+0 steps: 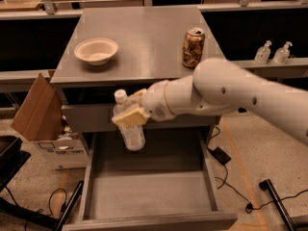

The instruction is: Pick blue plastic bottle from middle drawer and place on counter

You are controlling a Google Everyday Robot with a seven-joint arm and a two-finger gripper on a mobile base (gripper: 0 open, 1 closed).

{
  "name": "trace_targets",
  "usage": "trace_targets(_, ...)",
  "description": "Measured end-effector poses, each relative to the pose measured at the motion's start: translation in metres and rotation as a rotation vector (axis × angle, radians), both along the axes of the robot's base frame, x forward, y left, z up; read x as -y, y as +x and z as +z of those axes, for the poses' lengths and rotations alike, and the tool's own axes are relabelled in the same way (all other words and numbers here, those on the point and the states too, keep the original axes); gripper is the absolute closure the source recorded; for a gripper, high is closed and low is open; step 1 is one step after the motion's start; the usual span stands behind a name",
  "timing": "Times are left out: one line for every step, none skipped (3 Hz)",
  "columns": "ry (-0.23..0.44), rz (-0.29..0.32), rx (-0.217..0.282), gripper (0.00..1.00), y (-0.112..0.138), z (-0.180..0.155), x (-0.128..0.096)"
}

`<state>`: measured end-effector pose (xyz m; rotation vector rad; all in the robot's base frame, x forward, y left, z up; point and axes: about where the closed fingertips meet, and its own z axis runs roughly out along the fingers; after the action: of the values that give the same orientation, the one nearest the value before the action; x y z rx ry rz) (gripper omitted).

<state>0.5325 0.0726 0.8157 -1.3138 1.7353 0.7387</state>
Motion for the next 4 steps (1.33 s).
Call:
trace_targets(-0.019,-0.098,0.07,1.0,0.01,0.107,0.019)
trace_targets(-0.02,-0.095,0.072,1.0,0.009,0.107,0.019)
trace_targets(-0.024,-0.111,0.071,1.0,0.016,0.121,0.012)
trace_targets(0.002,-0.176,0.1,1.0,0.044,0.159,-0.007)
